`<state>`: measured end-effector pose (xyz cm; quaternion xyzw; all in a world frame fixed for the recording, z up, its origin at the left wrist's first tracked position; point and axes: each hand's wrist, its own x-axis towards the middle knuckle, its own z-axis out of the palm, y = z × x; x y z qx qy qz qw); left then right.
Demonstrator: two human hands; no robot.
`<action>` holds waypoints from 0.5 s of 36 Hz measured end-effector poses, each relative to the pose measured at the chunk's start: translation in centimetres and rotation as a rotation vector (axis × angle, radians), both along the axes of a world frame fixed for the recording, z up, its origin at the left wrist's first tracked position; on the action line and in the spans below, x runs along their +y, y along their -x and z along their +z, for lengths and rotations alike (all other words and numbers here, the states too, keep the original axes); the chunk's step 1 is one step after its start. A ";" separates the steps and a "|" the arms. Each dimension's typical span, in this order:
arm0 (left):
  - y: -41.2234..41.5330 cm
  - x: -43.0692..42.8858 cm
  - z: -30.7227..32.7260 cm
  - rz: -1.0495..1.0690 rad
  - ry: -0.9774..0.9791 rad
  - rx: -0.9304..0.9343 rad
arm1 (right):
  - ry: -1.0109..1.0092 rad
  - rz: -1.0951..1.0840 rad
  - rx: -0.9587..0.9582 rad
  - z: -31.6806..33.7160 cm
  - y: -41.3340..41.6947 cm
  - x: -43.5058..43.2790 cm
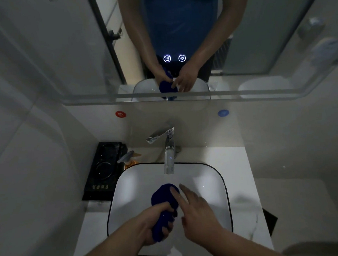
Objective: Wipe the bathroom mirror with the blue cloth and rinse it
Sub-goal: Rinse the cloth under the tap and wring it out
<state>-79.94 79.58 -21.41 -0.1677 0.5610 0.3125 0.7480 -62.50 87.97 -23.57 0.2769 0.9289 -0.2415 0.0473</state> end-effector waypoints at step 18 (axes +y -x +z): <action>1.7 2.1 2.3 -0.762 -0.078 -0.168 | -0.129 0.275 -0.003 -0.3 1.5 2.8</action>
